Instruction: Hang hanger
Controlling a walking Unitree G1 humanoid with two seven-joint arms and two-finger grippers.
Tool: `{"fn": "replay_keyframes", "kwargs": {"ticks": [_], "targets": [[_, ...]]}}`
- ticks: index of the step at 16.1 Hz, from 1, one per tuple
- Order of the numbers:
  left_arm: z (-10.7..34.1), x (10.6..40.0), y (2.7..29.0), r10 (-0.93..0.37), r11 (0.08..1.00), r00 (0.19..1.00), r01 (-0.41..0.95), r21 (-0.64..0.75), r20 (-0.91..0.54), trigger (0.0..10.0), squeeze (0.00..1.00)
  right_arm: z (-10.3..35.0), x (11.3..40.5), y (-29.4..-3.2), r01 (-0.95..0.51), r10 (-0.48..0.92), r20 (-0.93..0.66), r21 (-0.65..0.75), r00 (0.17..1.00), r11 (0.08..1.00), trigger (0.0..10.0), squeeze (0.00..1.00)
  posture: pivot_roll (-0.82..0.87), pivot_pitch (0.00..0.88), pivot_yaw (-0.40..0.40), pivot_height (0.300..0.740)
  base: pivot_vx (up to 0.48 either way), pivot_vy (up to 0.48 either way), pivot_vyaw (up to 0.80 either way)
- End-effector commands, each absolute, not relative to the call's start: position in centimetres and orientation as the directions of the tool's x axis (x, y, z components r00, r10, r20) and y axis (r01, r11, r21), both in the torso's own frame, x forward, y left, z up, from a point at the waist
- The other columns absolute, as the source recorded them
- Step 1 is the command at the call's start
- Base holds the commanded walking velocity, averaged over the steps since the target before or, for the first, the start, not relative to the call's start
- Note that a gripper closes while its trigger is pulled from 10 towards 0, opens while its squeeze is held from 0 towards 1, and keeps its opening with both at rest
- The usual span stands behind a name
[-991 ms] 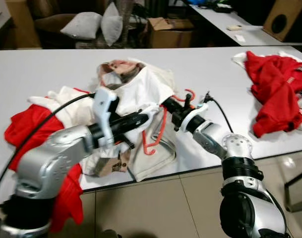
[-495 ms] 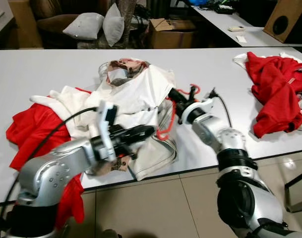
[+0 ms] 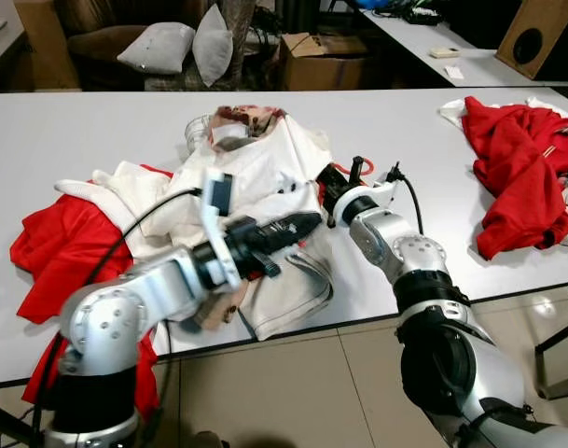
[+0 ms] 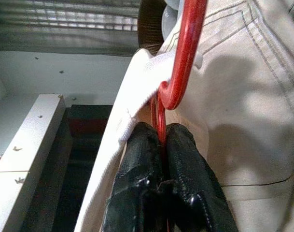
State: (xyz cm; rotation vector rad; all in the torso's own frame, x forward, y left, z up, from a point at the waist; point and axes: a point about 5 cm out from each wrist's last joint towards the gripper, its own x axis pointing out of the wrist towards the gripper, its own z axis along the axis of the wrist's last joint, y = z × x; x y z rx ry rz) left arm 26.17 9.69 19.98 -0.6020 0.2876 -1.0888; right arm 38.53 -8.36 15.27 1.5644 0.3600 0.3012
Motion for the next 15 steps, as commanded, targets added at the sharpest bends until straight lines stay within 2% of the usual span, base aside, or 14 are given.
{"fn": "replay_keyframes", "kwargs": {"ticks": [1,2,3,4,6,9,11,13,15], "targets": [[20.1,25.8,9.0,-0.908,0.326,0.416,0.761,-0.561,0.037,0.0,0.0,16.4,39.0,-8.8,0.012,0.373,0.005,0.999,0.928,-0.044,10.0,0.0,0.1,0.034,-0.075,0.74,0.0,0.0,0.0],[19.6,25.9,9.1,-0.903,0.372,0.429,0.763,-0.529,-0.016,0.0,0.0,16.7,39.0,-8.5,0.0,0.391,0.026,0.998,0.92,-0.066,10.0,0.0,0.1,0.034,-0.075,0.74,0.0,0.0,0.0],[19.3,26.5,9.5,-0.874,0.437,0.485,0.745,-0.504,-0.042,0.0,0.0,17.1,38.9,-7.9,-0.03,0.433,0.055,0.998,0.9,-0.064,10.0,0.0,0.1,0.034,-0.075,0.74,0.0,0.0,0.0],[19.7,26.8,9.8,-0.862,0.44,0.507,0.737,-0.513,-0.011,0.0,0.0,17.0,38.8,-7.8,-0.032,0.439,0.052,0.998,0.897,-0.053,10.0,0.0,0.09,0.034,-0.075,0.74,0.0,0.0,0.0],[20.2,26.6,10.0,-0.873,0.413,0.487,0.752,-0.513,0.011,0.0,0.0,16.6,38.8,-8.2,-0.01,0.419,0.042,0.997,0.907,-0.08,10.0,0.0,0.1,0.03,-0.077,0.74,0.0,0.0,0.0],[19.1,27.4,11.5,-0.821,0.517,0.569,0.703,-0.488,-0.051,0.0,0.0,16.8,38.5,-8.7,-0.052,0.445,0.096,0.993,0.891,-0.11,10.0,0.0,0.09,0.022,-0.078,0.74,0.0,0.0,0.0],[19.4,27.2,11.8,-0.827,0.496,0.561,0.706,-0.506,-0.028,0.0,0.0,17.0,38.5,-9.2,-0.077,0.424,0.116,0.991,0.898,-0.107,10.0,0.0,0.09,0.018,-0.077,0.74,0.0,0.0,0.0],[19.4,26.6,11.3,-0.853,0.453,0.521,0.725,-0.519,-0.016,0.0,0.0,16.8,38.9,-9.6,-0.082,0.37,0.081,0.997,0.926,-0.012,10.0,0.0,0.1,0.017,-0.08,0.74,0.0,0.0,0.0],[19.5,26.9,11.1,-0.841,0.468,0.542,0.717,-0.517,-0.009,0.0,0.0,16.7,39.0,-9.7,-0.084,0.342,0.063,0.995,0.937,0.046,10.0,0.0,0.1,0.022,-0.08,0.74,0.0,0.0,0.0]]}}
